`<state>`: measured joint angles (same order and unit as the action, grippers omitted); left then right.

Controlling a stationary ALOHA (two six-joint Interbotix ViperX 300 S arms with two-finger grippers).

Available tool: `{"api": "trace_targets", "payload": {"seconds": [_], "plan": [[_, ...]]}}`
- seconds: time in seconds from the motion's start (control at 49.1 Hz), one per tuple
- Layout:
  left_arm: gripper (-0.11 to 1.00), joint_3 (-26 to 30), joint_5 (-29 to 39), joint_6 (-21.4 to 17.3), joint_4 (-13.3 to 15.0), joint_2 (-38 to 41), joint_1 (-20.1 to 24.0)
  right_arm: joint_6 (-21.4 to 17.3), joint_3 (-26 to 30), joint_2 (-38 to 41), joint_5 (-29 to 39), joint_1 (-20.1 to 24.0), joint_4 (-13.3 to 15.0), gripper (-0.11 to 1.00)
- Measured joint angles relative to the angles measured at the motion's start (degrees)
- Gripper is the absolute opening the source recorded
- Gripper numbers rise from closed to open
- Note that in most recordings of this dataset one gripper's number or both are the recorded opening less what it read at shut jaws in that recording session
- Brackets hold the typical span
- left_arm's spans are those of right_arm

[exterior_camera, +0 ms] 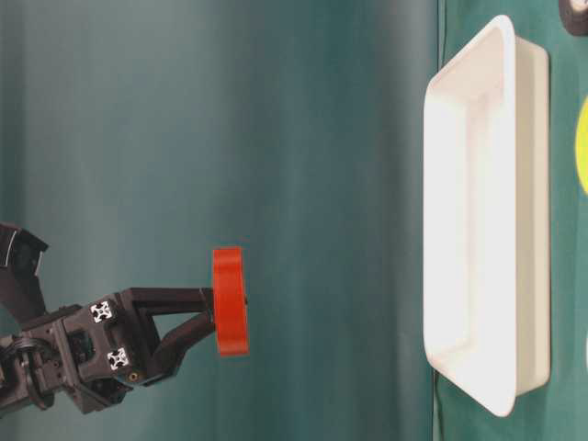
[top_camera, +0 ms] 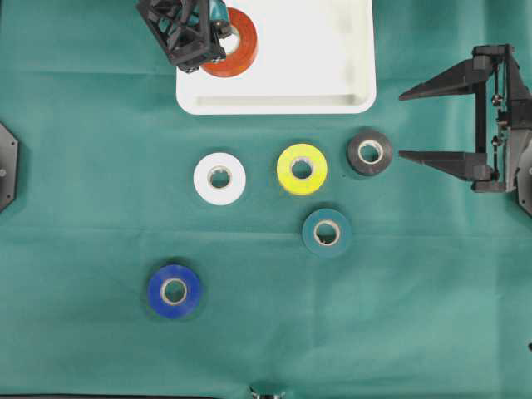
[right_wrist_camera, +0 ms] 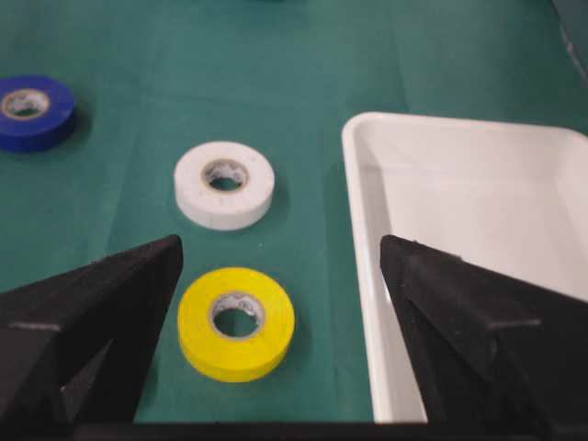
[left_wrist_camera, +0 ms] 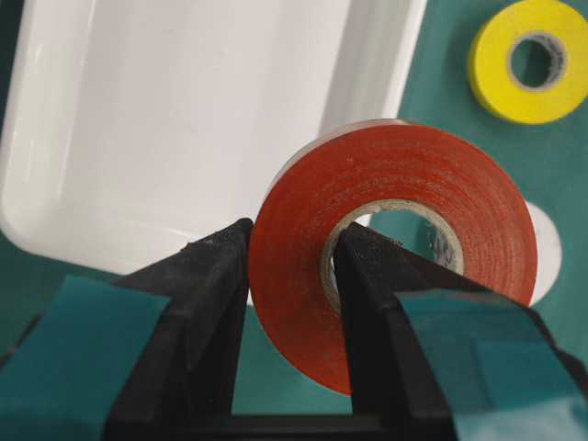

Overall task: Pick up the tape from a random location and place it into the white case.
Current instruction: 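Lift the orange-red roll and carry it toward the white tray, then lower the orange-red roll into the tray and open the left gripper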

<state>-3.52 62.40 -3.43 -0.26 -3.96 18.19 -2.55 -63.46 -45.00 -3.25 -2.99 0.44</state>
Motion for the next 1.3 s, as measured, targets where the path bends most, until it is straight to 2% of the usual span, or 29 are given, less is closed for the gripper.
{"api": "trace_targets", "payload": {"seconds": [0.265,0.489,0.835,1.079,1.303], "plan": [[0.23,0.6,-2.1,0.0,0.0,0.7,0.0,0.0,0.2,0.0,0.3,0.0,0.0,0.88],[0.23,5.3,-2.5,-2.4,-0.1,5.2,0.1,0.0,0.4,0.0,0.4,0.0,0.4,0.88],[0.23,11.7,-2.5,-4.0,-0.1,10.5,1.3,0.0,1.0,0.0,1.1,0.0,0.4,0.88],[0.23,11.7,-2.6,-4.0,-0.1,10.7,2.2,0.0,1.4,-0.1,2.1,0.0,0.4,0.88],[0.23,8.3,-5.4,-4.1,-0.1,10.7,3.0,0.1,1.5,0.0,2.1,0.0,0.4,0.88]]}}
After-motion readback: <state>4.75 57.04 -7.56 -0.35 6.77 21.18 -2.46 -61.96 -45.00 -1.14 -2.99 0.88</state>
